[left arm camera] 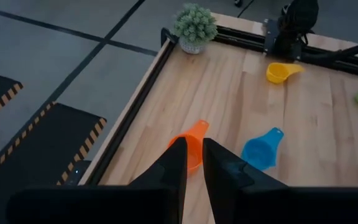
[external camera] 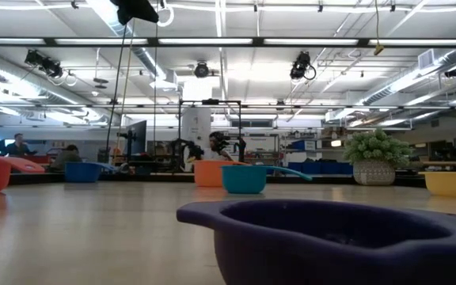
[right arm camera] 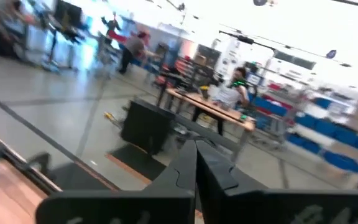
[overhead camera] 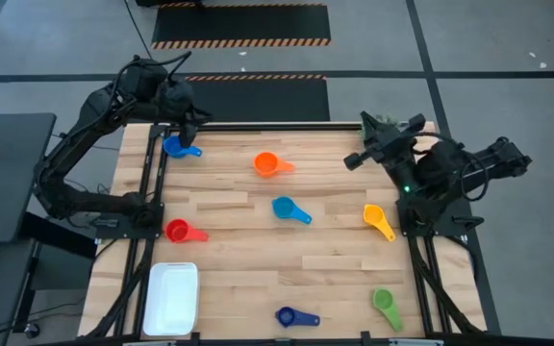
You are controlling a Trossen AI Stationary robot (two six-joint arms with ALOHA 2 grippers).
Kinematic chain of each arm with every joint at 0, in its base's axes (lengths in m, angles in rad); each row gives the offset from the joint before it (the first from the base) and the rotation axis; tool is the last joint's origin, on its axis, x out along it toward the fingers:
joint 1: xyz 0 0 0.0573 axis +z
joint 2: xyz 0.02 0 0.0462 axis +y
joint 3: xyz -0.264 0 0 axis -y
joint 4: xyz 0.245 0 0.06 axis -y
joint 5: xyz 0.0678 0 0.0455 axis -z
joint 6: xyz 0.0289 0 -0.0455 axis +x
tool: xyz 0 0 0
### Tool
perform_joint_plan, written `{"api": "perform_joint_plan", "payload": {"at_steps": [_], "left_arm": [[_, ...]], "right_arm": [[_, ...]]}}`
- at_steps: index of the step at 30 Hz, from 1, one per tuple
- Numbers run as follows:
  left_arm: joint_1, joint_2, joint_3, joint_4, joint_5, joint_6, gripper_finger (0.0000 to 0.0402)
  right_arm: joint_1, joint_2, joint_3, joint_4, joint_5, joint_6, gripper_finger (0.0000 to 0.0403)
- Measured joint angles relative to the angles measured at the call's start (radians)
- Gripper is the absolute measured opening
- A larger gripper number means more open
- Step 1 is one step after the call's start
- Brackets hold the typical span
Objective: Nest measuring cups in basket
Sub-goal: Stack the blue measuring cup on top of the orange measuring cup
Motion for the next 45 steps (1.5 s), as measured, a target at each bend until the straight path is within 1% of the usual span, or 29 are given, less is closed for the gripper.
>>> {"api": "perform_joint_plan", "payload": {"at_steps": [3,6,9,12,17,20,22,25,30,33,36,38,45], "left_arm": [[0.000,0.000,0.000,-0.001,0.000,0.001,0.0057],[0.000,0.000,0.000,-0.002,0.000,0.010,0.0057],[0.000,0.000,0.000,-0.012,0.000,0.025,0.0057],[0.000,0.000,0.000,-0.020,0.000,0.035,0.0057],[0.000,0.000,0.000,-0.032,0.000,0.062,0.0057],[0.000,0.000,0.000,-0.039,0.000,0.066,0.0057],[0.000,0.000,0.000,-0.057,0.000,0.078,0.0057],[0.000,0.000,0.000,-0.071,0.000,0.079,0.0057],[0.002,-0.002,0.000,-0.089,0.001,0.105,0.0057],[0.021,-0.004,0.000,-0.176,-0.012,0.114,0.0057],[0.042,-0.004,0.000,-0.286,-0.090,0.100,0.0057],[0.050,-0.004,0.000,-0.323,-0.148,0.070,0.0057],[0.090,0.002,-0.005,-0.402,-0.396,-0.164,0.0057]], "right_arm": [[0.036,-0.014,0.000,-0.017,-0.072,0.056,0.0004],[0.076,-0.039,0.000,-0.060,-0.179,0.163,0.0003],[0.109,-0.076,0.000,-0.205,-0.302,0.332,0.0002],[0.111,-0.123,0.000,-0.400,-0.446,0.575,0.0002],[0.049,-0.179,0.000,-0.657,-0.592,0.940,0.0001],[-0.017,-0.199,0.000,-0.778,-0.705,1.115,0.0001],[-0.070,-0.198,0.000,-0.845,-0.785,1.197,0.0001],[-0.155,-0.191,0.000,-0.897,-0.902,1.248,0.0000],[-0.295,-0.161,0.000,-0.902,-1.054,1.291,0.0000],[-0.375,-0.134,0.000,-0.902,-1.148,1.332,0.0000],[-0.448,-0.096,0.000,-0.903,-1.216,1.362,0.0000],[-0.491,-0.072,0.000,-0.902,-1.242,1.370,0.0000],[-0.623,0.024,0.000,-0.899,-1.265,1.399,0.0001]]}}
